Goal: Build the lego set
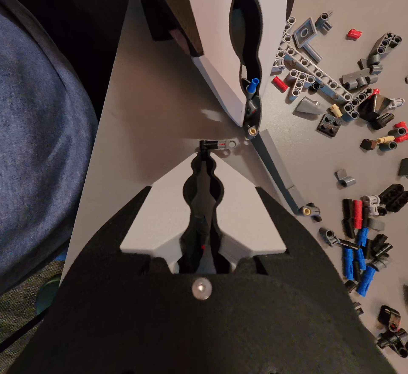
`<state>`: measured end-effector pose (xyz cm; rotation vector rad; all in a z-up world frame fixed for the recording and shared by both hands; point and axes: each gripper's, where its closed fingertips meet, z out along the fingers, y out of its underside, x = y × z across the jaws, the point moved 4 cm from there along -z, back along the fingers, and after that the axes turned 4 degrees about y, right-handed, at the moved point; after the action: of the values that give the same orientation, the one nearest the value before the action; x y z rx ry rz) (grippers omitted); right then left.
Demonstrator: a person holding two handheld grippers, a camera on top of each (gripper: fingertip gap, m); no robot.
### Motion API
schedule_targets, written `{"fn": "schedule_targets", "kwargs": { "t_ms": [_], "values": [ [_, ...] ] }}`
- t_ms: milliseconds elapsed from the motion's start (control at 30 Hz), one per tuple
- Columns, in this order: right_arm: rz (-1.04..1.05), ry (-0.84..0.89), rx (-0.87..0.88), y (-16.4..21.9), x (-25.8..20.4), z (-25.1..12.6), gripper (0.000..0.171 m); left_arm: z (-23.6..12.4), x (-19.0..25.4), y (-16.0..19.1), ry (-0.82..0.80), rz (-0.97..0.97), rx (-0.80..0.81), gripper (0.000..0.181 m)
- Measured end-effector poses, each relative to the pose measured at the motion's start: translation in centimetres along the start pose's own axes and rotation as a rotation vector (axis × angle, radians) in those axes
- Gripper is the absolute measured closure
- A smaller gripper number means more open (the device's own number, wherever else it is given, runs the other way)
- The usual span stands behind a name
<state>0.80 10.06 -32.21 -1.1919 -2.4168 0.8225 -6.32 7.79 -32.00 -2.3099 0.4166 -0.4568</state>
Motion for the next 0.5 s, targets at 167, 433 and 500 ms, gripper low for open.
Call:
{"fn": "schedule_targets", "kwargs": {
  "t_ms": [167,433,500],
  "values": [
    [0.000,0.000,0.003,0.01,0.03,-0.01,0.169,0.23,-0.14,0.32,-0.011,0.006,-0.012,0.176],
    [0.006,-0.004,0.007,0.08,0.11,-0.06,0.169,0.36,0.08,0.31,-0.032,0.040,-0.027,0.174],
    [0.008,-0.007,0.007,0.12,0.10,-0.09,0.169,0.32,0.11,0.34,-0.030,0.032,-0.030,0.176]
  ]
}}
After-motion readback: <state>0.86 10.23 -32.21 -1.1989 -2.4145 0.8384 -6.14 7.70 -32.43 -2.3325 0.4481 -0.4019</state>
